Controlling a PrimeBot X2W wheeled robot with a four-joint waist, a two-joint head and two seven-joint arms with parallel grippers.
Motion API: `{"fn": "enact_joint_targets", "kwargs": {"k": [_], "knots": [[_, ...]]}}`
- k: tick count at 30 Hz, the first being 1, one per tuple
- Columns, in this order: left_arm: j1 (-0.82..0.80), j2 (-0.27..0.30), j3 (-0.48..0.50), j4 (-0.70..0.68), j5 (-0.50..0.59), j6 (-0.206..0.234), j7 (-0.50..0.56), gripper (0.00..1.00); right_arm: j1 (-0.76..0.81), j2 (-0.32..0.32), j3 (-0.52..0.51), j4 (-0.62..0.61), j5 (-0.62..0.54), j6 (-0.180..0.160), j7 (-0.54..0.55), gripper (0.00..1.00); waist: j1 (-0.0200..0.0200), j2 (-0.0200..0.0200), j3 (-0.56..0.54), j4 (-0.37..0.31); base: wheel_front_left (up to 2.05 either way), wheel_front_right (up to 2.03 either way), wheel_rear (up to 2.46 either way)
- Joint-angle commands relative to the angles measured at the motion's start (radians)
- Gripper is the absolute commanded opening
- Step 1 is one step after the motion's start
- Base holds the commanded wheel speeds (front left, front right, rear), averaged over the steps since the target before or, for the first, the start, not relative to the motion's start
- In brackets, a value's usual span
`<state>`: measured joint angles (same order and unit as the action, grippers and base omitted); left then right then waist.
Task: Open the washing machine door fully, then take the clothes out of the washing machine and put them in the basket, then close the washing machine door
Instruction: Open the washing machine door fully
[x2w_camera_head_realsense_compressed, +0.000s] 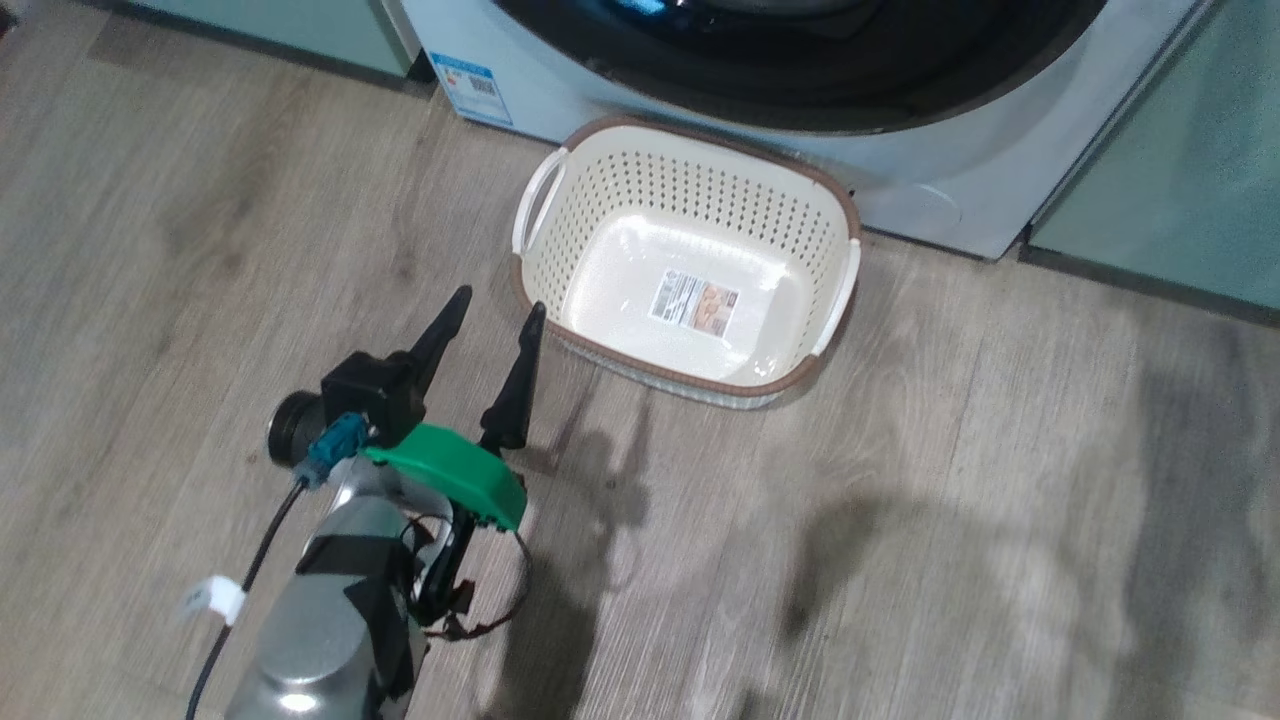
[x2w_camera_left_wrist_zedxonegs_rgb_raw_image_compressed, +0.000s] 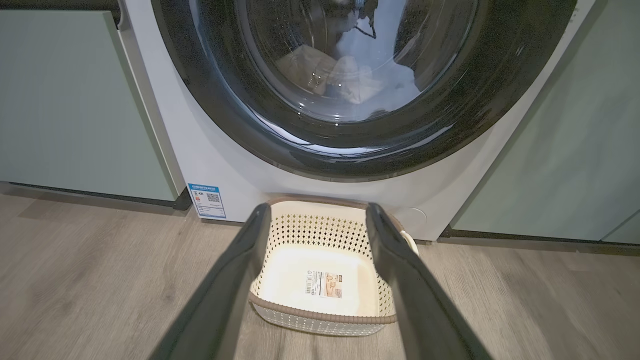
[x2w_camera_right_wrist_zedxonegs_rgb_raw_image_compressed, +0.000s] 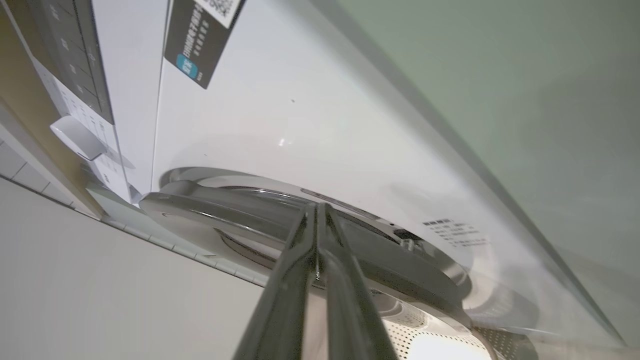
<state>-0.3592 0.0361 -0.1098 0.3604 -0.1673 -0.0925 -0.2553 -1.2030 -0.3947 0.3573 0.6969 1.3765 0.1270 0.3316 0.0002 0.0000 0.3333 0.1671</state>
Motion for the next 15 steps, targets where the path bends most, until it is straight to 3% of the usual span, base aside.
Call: {"fn": "enact_joint_targets", "kwargs": {"k": [1,15], "knots": [[-0.035,0.014,0.023,-0.036,-0.007,0.006,-0.006,1.00,-0.054,0.021,0.003,-0.020,0.009,0.004,0.010,0.00,-0.0002,0.0000,0.017,0.007,0.00,0.00,0.00],[-0.088,0.014,-0.039,-0.051,-0.057,0.031,-0.006,1.00,-0.238,0.099,0.059,0.131,0.027,0.004,0.057,0.00,-0.0002,0.0000,0.094,0.041,0.00,0.00,0.00]]}}
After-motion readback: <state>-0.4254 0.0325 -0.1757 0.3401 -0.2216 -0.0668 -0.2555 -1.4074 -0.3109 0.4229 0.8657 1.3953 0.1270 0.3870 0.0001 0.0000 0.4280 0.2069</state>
